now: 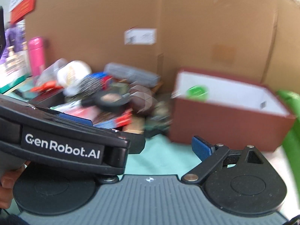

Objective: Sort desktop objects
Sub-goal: 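Withdraw both grippers from the shoebox back to the pile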

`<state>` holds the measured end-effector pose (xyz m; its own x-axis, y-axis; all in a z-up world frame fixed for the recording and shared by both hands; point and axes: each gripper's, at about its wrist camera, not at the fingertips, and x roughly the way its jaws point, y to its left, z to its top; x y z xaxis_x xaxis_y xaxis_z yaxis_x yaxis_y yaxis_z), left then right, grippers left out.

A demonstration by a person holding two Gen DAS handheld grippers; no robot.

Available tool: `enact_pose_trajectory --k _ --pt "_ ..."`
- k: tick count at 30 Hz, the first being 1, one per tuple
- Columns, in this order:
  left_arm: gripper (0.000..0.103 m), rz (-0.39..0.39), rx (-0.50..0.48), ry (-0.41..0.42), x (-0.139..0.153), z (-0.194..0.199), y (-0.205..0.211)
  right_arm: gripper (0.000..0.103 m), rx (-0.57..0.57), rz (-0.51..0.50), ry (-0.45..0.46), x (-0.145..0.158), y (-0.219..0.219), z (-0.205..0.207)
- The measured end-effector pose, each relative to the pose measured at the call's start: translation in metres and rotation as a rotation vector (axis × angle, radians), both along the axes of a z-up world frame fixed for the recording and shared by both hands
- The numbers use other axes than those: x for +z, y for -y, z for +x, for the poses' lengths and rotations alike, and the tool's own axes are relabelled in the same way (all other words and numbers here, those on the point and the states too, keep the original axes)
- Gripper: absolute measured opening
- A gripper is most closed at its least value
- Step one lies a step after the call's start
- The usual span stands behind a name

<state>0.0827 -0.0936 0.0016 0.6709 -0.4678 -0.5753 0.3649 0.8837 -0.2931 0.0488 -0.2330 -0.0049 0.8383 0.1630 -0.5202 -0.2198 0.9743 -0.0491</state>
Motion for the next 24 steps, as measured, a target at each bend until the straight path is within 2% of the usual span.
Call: enact_pose_trajectory --k 4,8,12,15,17,19,24 --pt "0.092 -0.011 0.053 -0.023 -0.022 -0.011 -0.036 0.094 0.076 0.023 -0.037 -0.021 -0.032 -0.001" --pt "0.092 -0.015 0.088 -0.038 -0.032 -0.01 -0.062 0.094 0.151 0.024 -0.061 -0.032 -0.056 0.001" --pt "0.091 -0.031 0.156 -0.034 -0.036 0.0 -0.089 0.094 0.166 0.011 -0.051 -0.035 -0.062 0.011" --pt "0.087 -0.048 0.194 -0.042 -0.039 0.01 -0.101 0.092 0.173 0.027 -0.048 -0.036 -0.06 0.017" --pt "0.081 -0.047 0.199 -0.037 -0.04 0.014 -0.105 0.091 0.184 0.034 -0.035 -0.035 -0.061 0.024" --pt "0.074 -0.052 0.204 -0.037 -0.04 0.021 -0.108 0.083 0.2 0.025 -0.016 -0.032 -0.065 0.031" --pt "0.074 -0.112 0.227 -0.068 -0.045 0.031 -0.118 0.075 0.265 -0.009 -0.004 -0.029 -0.083 0.048"
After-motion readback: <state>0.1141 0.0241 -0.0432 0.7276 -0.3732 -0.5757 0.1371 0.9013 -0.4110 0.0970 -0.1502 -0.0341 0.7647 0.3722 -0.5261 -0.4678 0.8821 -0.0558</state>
